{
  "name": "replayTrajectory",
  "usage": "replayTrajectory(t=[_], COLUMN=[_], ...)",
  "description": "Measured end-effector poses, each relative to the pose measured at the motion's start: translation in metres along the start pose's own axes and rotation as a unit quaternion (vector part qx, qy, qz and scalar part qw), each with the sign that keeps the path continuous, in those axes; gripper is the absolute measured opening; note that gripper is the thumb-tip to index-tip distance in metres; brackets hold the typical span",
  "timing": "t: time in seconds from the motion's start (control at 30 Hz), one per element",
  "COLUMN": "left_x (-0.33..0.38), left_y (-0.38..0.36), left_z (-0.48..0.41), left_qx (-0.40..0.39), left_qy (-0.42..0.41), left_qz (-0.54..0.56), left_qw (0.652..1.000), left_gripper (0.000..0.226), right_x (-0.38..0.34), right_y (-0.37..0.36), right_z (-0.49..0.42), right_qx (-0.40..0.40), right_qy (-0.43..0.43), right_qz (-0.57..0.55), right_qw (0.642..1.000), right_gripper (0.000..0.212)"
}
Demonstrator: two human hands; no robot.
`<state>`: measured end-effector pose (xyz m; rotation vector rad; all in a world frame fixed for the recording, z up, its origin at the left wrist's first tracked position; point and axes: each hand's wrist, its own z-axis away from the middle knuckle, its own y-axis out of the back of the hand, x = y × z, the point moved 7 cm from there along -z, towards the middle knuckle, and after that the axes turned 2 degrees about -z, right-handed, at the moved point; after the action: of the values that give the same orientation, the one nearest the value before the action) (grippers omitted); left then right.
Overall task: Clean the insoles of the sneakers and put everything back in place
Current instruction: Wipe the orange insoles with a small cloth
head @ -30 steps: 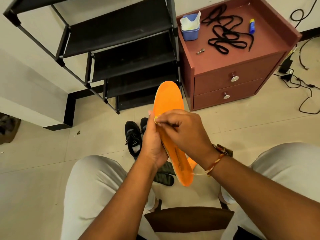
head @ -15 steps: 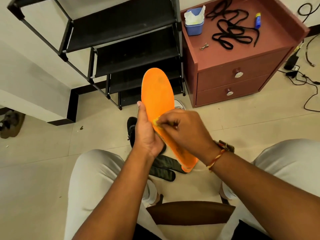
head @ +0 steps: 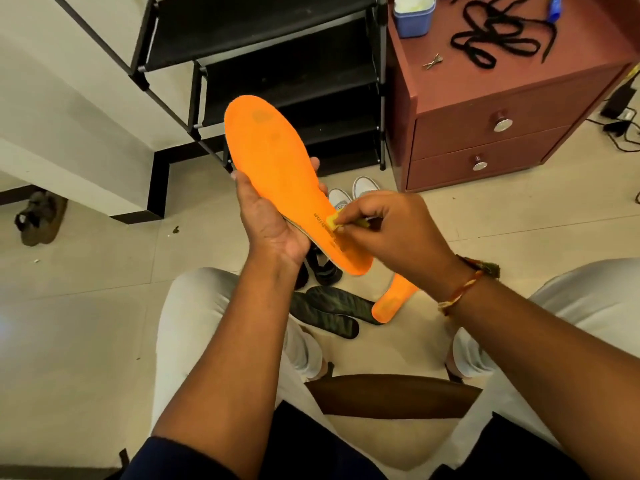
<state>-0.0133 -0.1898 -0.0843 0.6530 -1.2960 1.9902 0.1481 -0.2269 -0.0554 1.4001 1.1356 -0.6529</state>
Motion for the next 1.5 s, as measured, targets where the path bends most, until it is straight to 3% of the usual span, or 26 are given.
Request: replayTrajectory(t=[0.1, 0.27, 0.47, 0.6, 0.73, 0.8, 0.9, 0.97, 1.07, 1.17, 1.23, 1.33, 1.4, 1.5], left_x=[0.009, 0.021, 0.02, 0.017, 0.0, -0.015, -0.04, -0.057, -0.082, -0.107, -0.131, -0.17, -0.19, -0.213], left_y=[0.005, 0.016, 0.024, 0.025, 0.02, 0.016, 0.014, 0.019, 0.035, 0.053, 0.063, 0.087, 0.103, 0.126], left_z=[-0.001, -0.004, -0.005, -0.006, -0.007, -0.006, -0.009, -0.015, -0.03, -0.04, -0.043, -0.041, -0.039, -0.042], left_qx=[0.015, 0.046, 0.073, 0.082, 0.078, 0.069, 0.061, 0.063, 0.088, 0.118, 0.109, 0.079, 0.07, 0.063], left_qy=[-0.009, -0.033, -0.028, -0.034, -0.014, 0.01, 0.044, 0.075, 0.12, 0.157, 0.2, 0.283, 0.317, 0.351], left_qz=[0.035, 0.081, 0.093, 0.079, 0.022, 0.002, -0.041, -0.059, -0.085, -0.153, -0.23, -0.368, -0.422, -0.441], left_qw=[0.999, 0.995, 0.993, 0.993, 0.997, 0.998, 0.996, 0.993, 0.985, 0.968, 0.946, 0.882, 0.847, 0.824], left_gripper=[0.09, 0.084, 0.084, 0.085, 0.091, 0.091, 0.092, 0.095, 0.092, 0.071, 0.054, 0.032, 0.021, 0.017], right_x=[-0.014, 0.003, -0.007, 0.03, 0.067, 0.081, 0.092, 0.096, 0.112, 0.139, 0.162, 0.209, 0.234, 0.254], right_y=[-0.019, -0.003, -0.02, -0.001, 0.003, -0.004, -0.027, -0.039, -0.048, -0.057, -0.067, -0.081, -0.09, -0.105], right_z=[0.01, 0.004, 0.01, -0.002, -0.004, -0.003, 0.006, 0.013, 0.02, 0.03, 0.041, 0.058, 0.067, 0.079], right_qx=[-0.065, -0.016, -0.079, -0.02, -0.005, -0.022, -0.075, -0.135, -0.177, -0.142, -0.087, 0.003, -0.005, -0.007], right_qy=[0.036, 0.006, 0.047, -0.044, -0.181, -0.255, -0.354, -0.374, -0.386, -0.422, -0.468, -0.527, -0.565, -0.601], right_qz=[-0.018, 0.019, 0.024, 0.057, -0.031, -0.104, -0.25, -0.266, -0.221, -0.223, -0.265, -0.283, -0.241, -0.234], right_qw=[0.997, 1.0, 0.995, 0.997, 0.983, 0.961, 0.898, 0.878, 0.878, 0.867, 0.839, 0.801, 0.789, 0.764], right_gripper=[0.012, 0.012, 0.009, 0.01, 0.017, 0.022, 0.024, 0.032, 0.033, 0.029, 0.029, 0.025, 0.032, 0.043])
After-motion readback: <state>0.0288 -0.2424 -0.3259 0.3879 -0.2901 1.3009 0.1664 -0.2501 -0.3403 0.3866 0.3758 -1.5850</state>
